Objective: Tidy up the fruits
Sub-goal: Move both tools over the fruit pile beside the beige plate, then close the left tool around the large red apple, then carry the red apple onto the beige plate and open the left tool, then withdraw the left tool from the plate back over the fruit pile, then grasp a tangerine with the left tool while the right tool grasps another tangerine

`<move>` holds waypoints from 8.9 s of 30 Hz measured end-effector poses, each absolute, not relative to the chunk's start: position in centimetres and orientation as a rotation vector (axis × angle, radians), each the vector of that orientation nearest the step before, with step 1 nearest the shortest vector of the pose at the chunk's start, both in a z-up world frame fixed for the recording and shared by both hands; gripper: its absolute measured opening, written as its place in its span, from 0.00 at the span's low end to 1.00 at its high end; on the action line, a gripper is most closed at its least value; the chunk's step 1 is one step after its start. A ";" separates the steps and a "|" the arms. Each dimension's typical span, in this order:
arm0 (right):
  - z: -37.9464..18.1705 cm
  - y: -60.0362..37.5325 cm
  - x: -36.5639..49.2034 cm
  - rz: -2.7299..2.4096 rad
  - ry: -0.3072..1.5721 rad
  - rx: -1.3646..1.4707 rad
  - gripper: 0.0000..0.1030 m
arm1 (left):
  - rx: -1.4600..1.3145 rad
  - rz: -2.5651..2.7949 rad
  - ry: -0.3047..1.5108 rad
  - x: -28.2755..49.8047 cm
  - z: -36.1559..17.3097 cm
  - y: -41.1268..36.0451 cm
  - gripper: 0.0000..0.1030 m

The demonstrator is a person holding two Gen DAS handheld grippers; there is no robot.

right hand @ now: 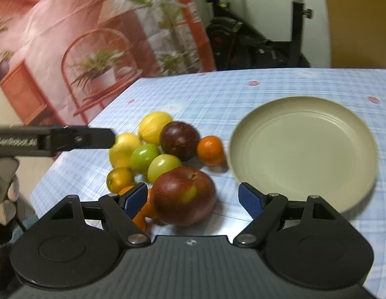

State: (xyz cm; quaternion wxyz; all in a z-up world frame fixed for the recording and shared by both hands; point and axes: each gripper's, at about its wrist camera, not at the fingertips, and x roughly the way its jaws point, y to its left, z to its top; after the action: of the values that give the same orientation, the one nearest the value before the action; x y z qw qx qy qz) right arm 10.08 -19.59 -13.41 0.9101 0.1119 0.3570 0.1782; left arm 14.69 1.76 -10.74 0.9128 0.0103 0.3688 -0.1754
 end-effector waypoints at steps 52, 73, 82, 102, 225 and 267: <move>-15.8 -19.6 10.2 0.382 0.721 0.270 0.66 | 0.040 -0.578 0.927 15.0 -14.3 -5.4 0.59; -12.0 -25.3 14.2 0.272 0.567 0.222 0.66 | 0.087 -0.624 0.794 21.5 -11.1 -12.3 0.59; -13.6 -26.4 18.3 0.225 0.564 0.151 0.65 | 0.037 -0.621 0.856 26.4 -13.2 -14.0 0.59; -15.2 -26.0 21.4 0.227 0.577 0.082 0.62 | 0.006 -0.579 0.867 28.6 -15.5 -13.5 0.59; -13.7 -16.1 7.8 0.385 0.647 0.130 0.34 | -0.108 -0.145 0.646 11.3 -12.3 3.1 0.53; -15.3 -12.7 7.7 0.485 0.725 0.088 0.35 | -0.093 -0.224 0.717 10.8 -14.1 3.0 0.35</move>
State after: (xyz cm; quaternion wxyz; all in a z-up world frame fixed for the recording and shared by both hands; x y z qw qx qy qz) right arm 7.67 -12.65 -15.30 0.9054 0.0425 0.3510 0.2350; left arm 10.80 3.00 -14.06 0.9292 -0.0454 0.3501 -0.1092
